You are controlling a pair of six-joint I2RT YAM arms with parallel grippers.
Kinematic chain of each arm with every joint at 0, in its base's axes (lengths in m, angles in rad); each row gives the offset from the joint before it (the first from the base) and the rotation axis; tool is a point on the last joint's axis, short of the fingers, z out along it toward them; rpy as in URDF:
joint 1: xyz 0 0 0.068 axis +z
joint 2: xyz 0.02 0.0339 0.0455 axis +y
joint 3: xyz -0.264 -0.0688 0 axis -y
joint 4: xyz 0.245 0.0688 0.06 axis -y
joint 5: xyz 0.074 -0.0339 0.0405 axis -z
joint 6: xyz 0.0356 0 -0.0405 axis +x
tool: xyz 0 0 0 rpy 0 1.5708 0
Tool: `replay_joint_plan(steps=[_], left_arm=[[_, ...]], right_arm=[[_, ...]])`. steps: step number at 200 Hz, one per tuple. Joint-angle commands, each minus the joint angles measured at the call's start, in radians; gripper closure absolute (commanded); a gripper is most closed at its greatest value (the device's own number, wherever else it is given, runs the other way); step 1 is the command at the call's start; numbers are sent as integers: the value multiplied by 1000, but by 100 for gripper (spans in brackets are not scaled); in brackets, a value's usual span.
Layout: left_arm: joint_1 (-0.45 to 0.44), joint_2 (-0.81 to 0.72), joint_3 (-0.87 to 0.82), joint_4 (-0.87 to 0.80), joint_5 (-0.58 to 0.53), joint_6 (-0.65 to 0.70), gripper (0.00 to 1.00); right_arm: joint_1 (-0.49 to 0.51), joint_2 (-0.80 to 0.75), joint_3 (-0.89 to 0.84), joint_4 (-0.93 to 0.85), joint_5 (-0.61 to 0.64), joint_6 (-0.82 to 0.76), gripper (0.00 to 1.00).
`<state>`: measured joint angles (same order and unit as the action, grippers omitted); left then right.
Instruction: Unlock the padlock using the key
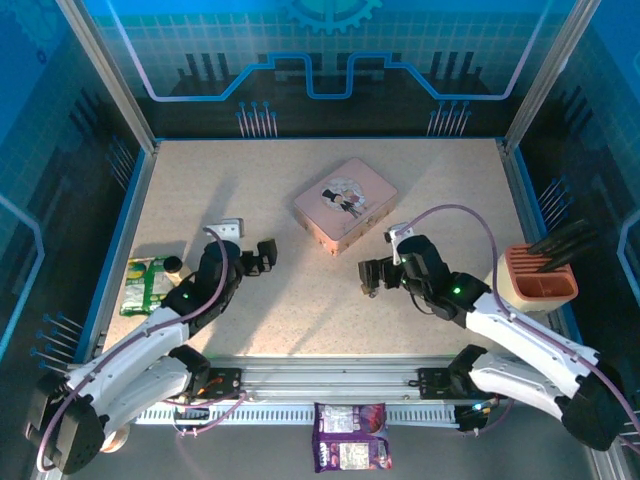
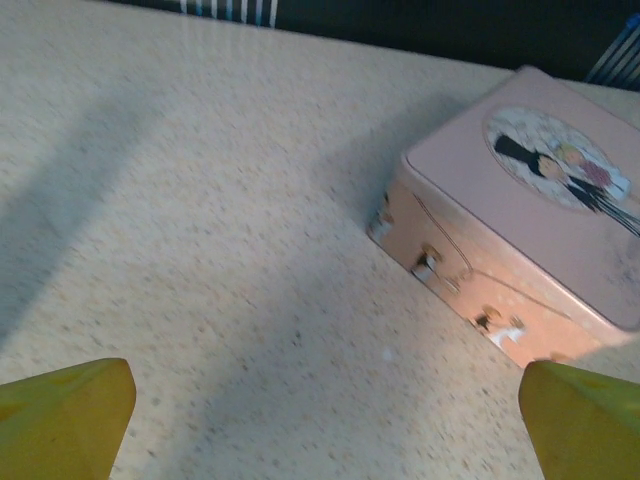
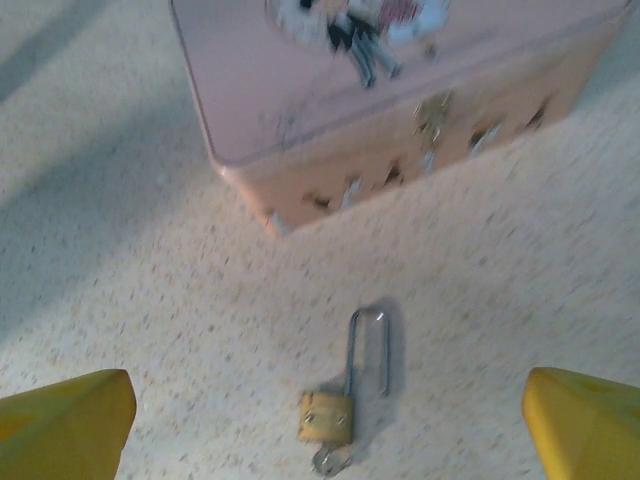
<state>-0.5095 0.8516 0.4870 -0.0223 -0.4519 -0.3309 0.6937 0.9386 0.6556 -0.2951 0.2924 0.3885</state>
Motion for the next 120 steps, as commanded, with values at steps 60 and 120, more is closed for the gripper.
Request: replay_joint_plan(steps=[60,120], left_arm=[[42,96,-109,440,-291,429,1],[224,338,-146,614,-135,432,1]], right_arm=[[-158,-86,-98,196,212,-394,0],[-304,-34,-381,696,147,-524,0]])
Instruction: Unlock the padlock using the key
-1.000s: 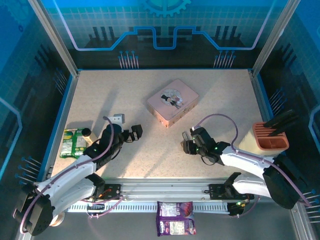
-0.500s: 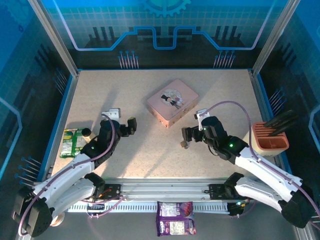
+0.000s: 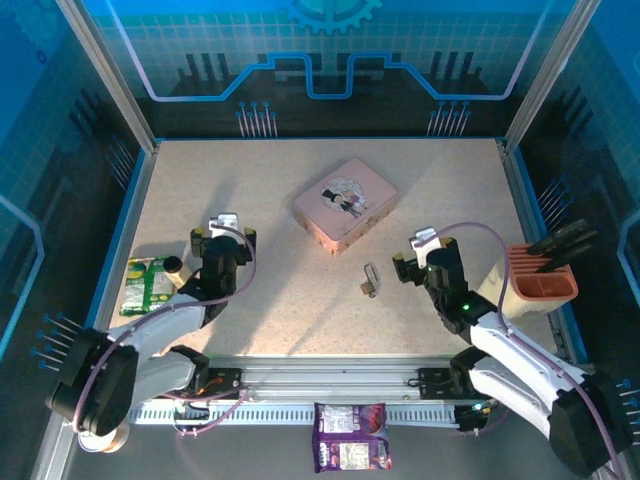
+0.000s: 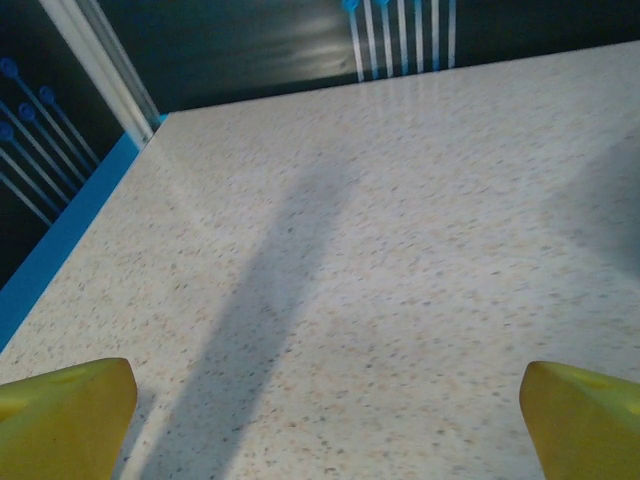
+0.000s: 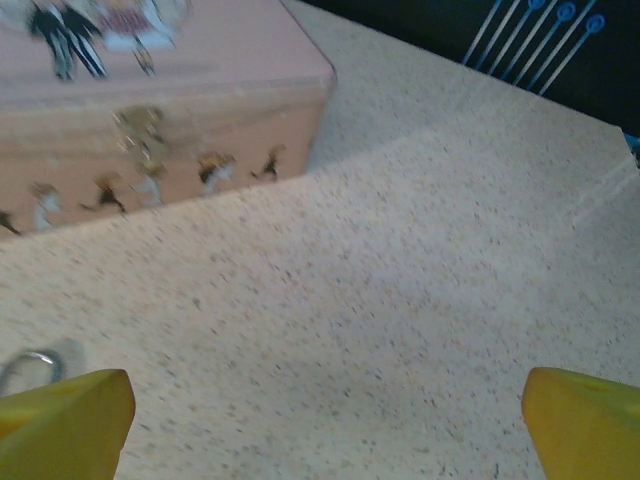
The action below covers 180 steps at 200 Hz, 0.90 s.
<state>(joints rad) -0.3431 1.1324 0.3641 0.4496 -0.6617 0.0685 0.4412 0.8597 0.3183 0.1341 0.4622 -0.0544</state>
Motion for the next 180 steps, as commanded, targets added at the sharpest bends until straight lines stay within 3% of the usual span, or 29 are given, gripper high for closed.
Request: replay_joint_plan(steps=[1,22,46,93,115,128,143,166,180], left_arm=[[61,59,-24,145,77,32,1],[122,138,-64,293,186,47,1],[164,177,-57,347,251,47,1],[253,287,-57,499,479,-9,1],[258,450,-61,689,438,-1,1],[264,417,-37,575,467,-19,1],[269,427,-24,571,440,-30,1],[276,427,-9,543,401,-52,1],[283,427,-4,533,377,-68,1]], right_arm=[[-54,50,-46,272,-23,-82,0],[-96,150,-80,410,-42,-112,0],[-128,278,-84,560,-81,-131,0],[-239,459,-66,814,-318,-114,0],[-302,566,-44,889,-430,-62,0],[-325,628,-41,936,-435,-38,0],[-347,700,-38,1019,-464,-20,0],[-352,688,17,889,-432,-2,0],[-354,686,76,774,-316,47,0]])
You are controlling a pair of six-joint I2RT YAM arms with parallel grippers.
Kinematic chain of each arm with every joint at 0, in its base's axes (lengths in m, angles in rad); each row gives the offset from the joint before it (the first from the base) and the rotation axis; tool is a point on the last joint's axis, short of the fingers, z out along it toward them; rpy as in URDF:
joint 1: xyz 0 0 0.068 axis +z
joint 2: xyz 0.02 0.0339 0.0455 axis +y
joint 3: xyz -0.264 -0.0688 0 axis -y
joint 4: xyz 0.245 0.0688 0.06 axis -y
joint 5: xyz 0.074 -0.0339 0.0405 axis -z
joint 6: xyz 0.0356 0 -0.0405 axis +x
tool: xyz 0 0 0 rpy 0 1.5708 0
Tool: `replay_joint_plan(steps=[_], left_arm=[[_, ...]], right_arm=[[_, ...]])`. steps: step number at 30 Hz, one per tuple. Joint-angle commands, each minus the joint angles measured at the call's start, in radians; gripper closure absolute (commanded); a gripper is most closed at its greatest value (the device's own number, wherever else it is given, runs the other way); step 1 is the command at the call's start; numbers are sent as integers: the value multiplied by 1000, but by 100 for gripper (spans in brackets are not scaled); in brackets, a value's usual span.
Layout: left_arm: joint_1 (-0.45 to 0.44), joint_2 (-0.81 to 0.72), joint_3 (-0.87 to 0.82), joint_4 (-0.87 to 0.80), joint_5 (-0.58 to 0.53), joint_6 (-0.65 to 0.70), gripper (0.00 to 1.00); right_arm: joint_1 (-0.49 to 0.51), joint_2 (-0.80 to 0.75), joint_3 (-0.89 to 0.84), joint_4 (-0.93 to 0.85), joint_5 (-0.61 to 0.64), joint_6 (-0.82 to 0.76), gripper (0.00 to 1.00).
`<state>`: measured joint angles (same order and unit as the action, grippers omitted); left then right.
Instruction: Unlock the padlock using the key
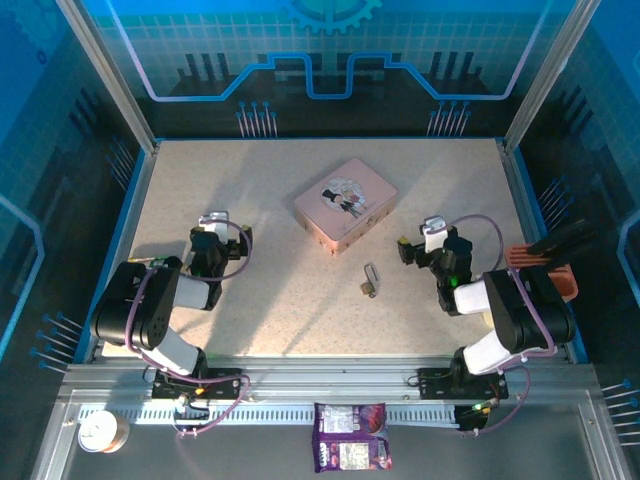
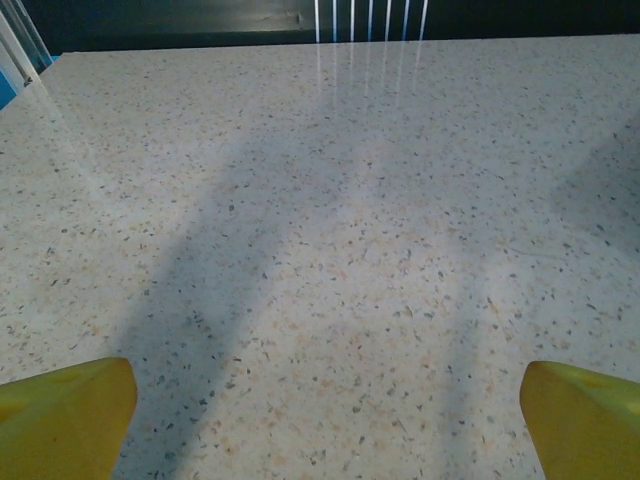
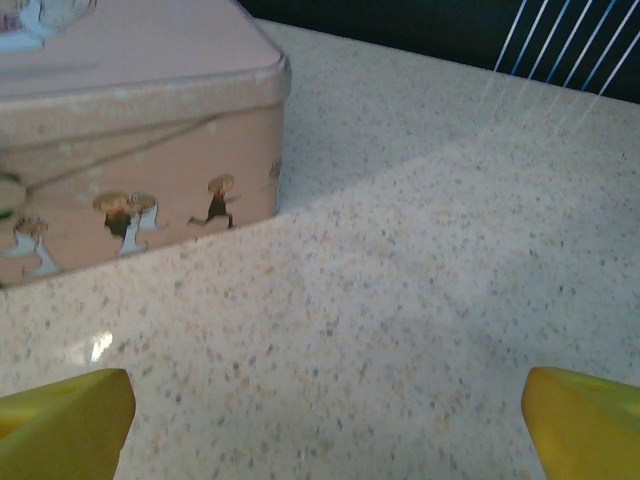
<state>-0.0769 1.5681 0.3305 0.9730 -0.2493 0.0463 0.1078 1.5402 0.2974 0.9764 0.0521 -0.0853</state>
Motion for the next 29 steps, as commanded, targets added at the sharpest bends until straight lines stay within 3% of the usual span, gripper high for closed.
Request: replay_joint_plan(steps=[1,29], left_arm=[[16,-8,30,9,-37,-46,1],[17,-6,29,12,-39,-46,1]], right_arm=[[-24,6,97,-66,92,79,0],[-26,5,84,-46,139,96,0]])
